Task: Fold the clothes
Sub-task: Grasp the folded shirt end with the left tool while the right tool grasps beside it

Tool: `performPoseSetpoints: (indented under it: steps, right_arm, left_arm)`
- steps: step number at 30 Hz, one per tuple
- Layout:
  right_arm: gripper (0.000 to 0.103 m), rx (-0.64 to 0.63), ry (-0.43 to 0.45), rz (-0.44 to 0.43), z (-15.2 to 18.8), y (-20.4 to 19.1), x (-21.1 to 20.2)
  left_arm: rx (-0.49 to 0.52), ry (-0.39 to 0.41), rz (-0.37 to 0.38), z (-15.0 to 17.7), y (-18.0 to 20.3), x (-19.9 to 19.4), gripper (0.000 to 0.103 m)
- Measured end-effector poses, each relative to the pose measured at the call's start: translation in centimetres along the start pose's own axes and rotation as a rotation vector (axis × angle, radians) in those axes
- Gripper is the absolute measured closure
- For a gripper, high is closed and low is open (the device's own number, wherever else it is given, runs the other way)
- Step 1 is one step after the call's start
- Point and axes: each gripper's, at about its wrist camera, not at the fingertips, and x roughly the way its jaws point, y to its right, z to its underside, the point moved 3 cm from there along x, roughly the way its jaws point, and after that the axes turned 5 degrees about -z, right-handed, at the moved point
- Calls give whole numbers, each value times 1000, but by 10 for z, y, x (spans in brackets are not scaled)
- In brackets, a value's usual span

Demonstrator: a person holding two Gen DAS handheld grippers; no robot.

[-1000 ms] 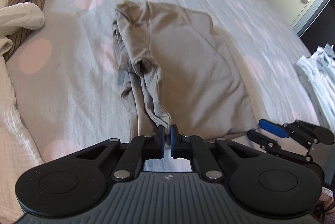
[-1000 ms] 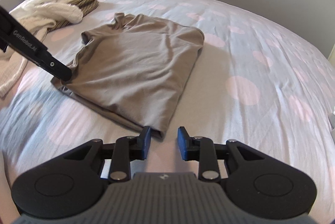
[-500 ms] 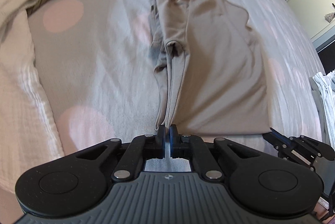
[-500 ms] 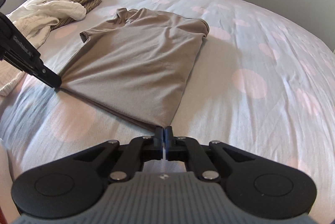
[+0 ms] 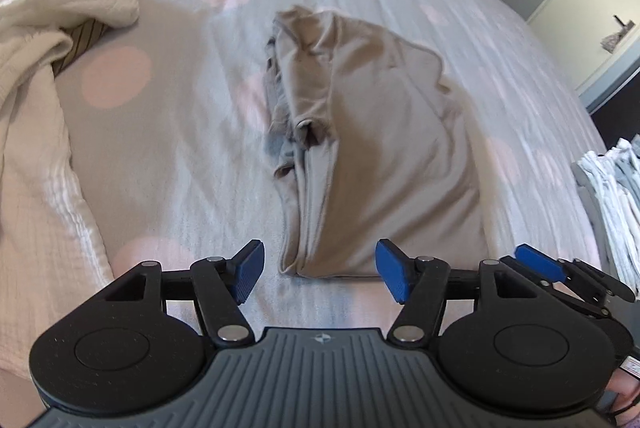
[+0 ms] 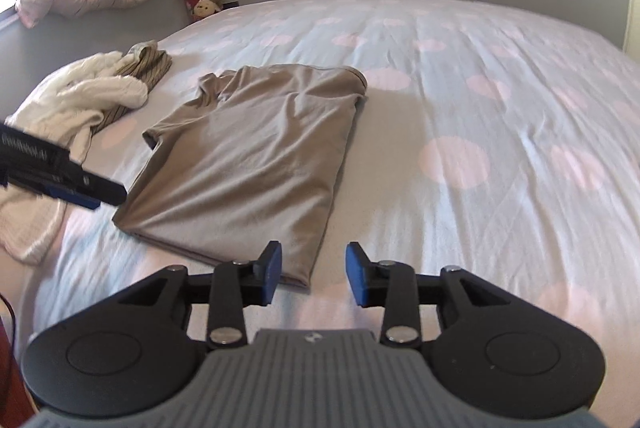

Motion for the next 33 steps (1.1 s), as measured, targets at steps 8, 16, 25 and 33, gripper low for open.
performPoseSetpoints:
  steps: [8,16,25,33]
  right_arm:
    - [51,237,-68,-85,-1,23,28]
    - [59,118,-107,-29,-9,-2,49]
    - [95,220,-128,-64,-26,2,38]
    - [95,247,-110,-103,-50,11,-9]
  left_arm:
    - [-71,-4,8,-3,-8,24,44]
    - [-72,33,21,-5,-10,30,67]
    - [-79,32,93,-7,-8,22,97]
    - [-35,27,110,-4,16,-16,98]
